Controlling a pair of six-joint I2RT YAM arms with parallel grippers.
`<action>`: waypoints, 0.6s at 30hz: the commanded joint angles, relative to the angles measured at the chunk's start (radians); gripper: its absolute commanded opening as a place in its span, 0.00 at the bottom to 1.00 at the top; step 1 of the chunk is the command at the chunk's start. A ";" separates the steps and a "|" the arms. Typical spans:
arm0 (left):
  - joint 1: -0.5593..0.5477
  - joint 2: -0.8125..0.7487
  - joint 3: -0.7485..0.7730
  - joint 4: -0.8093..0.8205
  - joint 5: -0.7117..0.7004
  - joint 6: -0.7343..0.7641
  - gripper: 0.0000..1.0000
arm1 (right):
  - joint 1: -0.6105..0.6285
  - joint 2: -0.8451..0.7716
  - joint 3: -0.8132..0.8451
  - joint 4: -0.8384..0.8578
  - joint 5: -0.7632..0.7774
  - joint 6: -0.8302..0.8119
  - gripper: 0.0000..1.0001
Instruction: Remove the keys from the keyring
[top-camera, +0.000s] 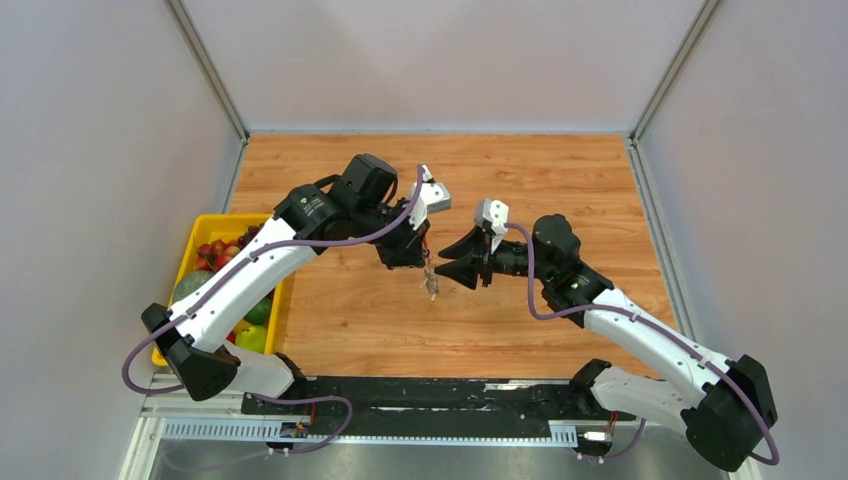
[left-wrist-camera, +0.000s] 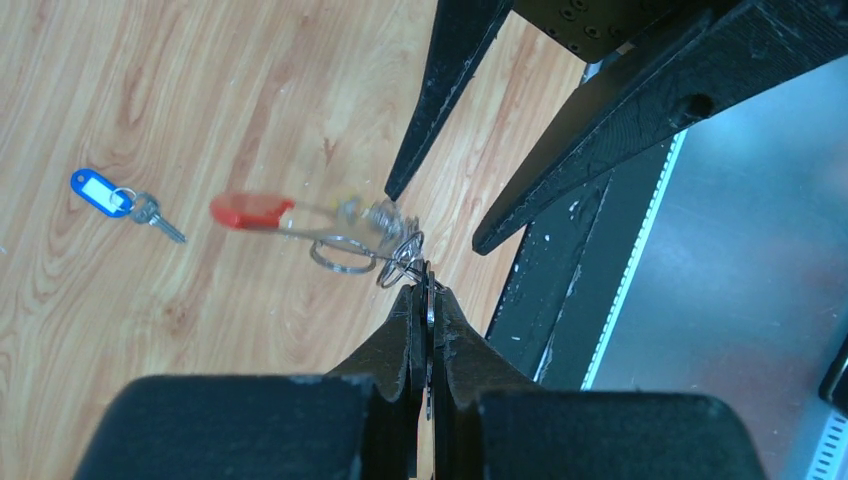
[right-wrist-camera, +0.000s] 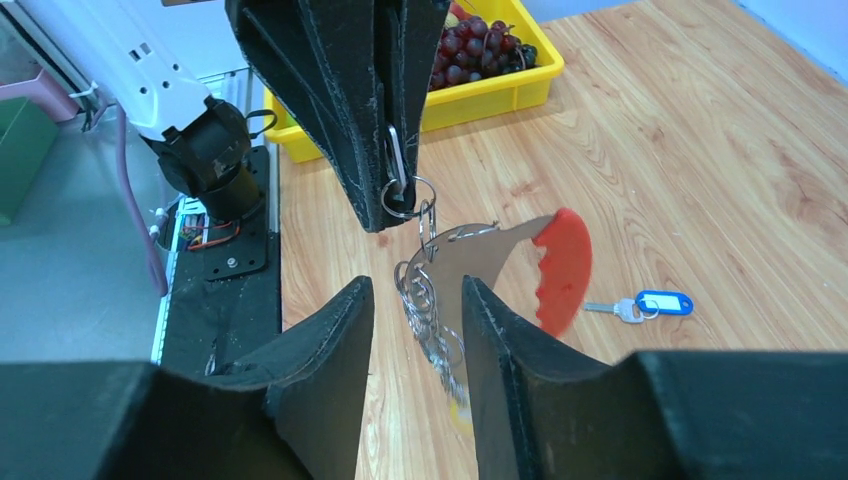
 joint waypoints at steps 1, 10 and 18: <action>-0.012 -0.048 0.018 0.016 0.041 0.064 0.00 | 0.007 -0.013 -0.005 0.076 -0.071 0.007 0.40; -0.029 -0.049 0.014 0.023 0.042 0.080 0.00 | 0.019 -0.012 -0.009 0.101 -0.087 0.017 0.36; -0.038 -0.055 0.011 0.027 0.043 0.081 0.00 | 0.035 -0.005 -0.008 0.111 -0.116 0.013 0.32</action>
